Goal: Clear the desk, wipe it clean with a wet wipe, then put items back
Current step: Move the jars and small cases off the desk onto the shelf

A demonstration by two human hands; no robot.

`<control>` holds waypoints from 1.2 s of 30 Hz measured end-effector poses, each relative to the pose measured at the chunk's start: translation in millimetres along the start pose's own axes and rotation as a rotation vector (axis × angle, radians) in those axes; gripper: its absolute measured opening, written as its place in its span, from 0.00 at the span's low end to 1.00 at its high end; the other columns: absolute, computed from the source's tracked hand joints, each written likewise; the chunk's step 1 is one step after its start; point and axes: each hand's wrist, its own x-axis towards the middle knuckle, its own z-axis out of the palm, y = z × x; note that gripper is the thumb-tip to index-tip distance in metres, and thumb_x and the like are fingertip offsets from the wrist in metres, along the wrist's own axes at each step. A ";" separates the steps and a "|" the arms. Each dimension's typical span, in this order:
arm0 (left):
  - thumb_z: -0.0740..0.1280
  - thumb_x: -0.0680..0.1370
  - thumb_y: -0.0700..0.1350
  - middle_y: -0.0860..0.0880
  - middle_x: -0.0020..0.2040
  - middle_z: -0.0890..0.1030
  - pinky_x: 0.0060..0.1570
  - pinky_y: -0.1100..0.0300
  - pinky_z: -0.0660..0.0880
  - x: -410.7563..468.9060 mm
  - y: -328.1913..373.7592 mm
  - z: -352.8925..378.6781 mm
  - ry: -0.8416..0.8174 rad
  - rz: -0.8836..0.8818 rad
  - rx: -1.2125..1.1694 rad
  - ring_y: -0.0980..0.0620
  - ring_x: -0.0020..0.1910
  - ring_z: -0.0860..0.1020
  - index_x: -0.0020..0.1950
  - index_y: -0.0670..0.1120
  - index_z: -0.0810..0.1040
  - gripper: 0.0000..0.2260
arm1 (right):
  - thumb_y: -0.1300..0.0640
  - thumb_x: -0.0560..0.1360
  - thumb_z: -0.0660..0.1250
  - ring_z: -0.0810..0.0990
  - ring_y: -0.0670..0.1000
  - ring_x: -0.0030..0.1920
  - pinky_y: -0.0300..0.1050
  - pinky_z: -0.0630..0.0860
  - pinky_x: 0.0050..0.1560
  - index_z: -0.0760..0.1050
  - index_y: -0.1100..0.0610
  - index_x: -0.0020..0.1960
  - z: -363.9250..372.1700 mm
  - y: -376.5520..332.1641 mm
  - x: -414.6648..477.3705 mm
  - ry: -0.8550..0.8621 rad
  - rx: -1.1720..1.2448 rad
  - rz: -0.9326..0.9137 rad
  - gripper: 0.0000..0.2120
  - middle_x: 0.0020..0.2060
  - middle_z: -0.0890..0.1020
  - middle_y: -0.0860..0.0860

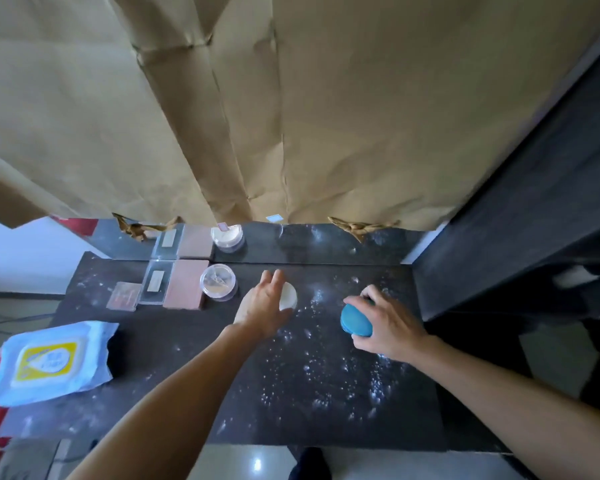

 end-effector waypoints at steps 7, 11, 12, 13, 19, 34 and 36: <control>0.74 0.70 0.48 0.43 0.56 0.72 0.45 0.46 0.74 -67.8 88.8 26.8 0.076 0.025 0.017 0.37 0.49 0.77 0.60 0.43 0.67 0.24 | 0.44 0.60 0.67 0.80 0.53 0.43 0.45 0.79 0.43 0.71 0.48 0.63 -11.4 46.1 -107.7 0.094 0.081 -0.066 0.31 0.52 0.73 0.49; 0.72 0.72 0.49 0.43 0.58 0.72 0.46 0.47 0.74 -93.0 150.0 45.9 0.084 0.072 0.051 0.38 0.52 0.77 0.61 0.43 0.67 0.24 | 0.44 0.62 0.67 0.78 0.52 0.45 0.44 0.78 0.42 0.71 0.49 0.64 -28.9 86.1 -172.3 0.114 0.045 -0.038 0.31 0.53 0.72 0.49; 0.72 0.72 0.49 0.44 0.59 0.72 0.46 0.48 0.74 -96.8 165.0 50.7 0.087 0.081 0.054 0.38 0.52 0.77 0.61 0.43 0.66 0.23 | 0.44 0.63 0.68 0.78 0.52 0.46 0.44 0.77 0.43 0.71 0.50 0.65 -34.2 97.8 -186.4 0.114 0.028 -0.015 0.32 0.53 0.72 0.49; 0.72 0.72 0.49 0.44 0.59 0.72 0.46 0.48 0.75 -100.2 180.0 55.3 0.088 0.091 0.055 0.39 0.52 0.77 0.61 0.43 0.66 0.24 | 0.44 0.64 0.68 0.77 0.52 0.47 0.44 0.76 0.44 0.70 0.50 0.66 -38.9 110.2 -198.9 0.120 0.010 0.010 0.32 0.54 0.71 0.49; 0.71 0.73 0.48 0.46 0.57 0.72 0.44 0.49 0.74 -108.2 245.7 82.8 0.073 0.161 0.042 0.40 0.51 0.77 0.60 0.44 0.67 0.21 | 0.44 0.66 0.69 0.75 0.52 0.53 0.47 0.74 0.46 0.64 0.47 0.70 -75.6 170.1 -225.1 0.163 -0.073 0.200 0.34 0.56 0.69 0.49; 0.71 0.73 0.50 0.48 0.59 0.71 0.48 0.48 0.76 -53.0 275.5 104.1 0.000 0.196 0.043 0.43 0.54 0.76 0.65 0.47 0.65 0.24 | 0.51 0.74 0.67 0.75 0.60 0.58 0.55 0.72 0.55 0.68 0.55 0.66 -124.8 216.9 -89.6 0.098 -0.115 0.459 0.22 0.59 0.74 0.57; 0.70 0.73 0.50 0.48 0.59 0.71 0.48 0.49 0.76 -46.2 272.2 105.8 -0.019 0.201 0.050 0.44 0.54 0.76 0.65 0.46 0.65 0.24 | 0.52 0.76 0.65 0.74 0.59 0.61 0.56 0.69 0.58 0.70 0.57 0.65 -125.3 218.3 -78.4 0.051 -0.122 0.519 0.19 0.60 0.75 0.57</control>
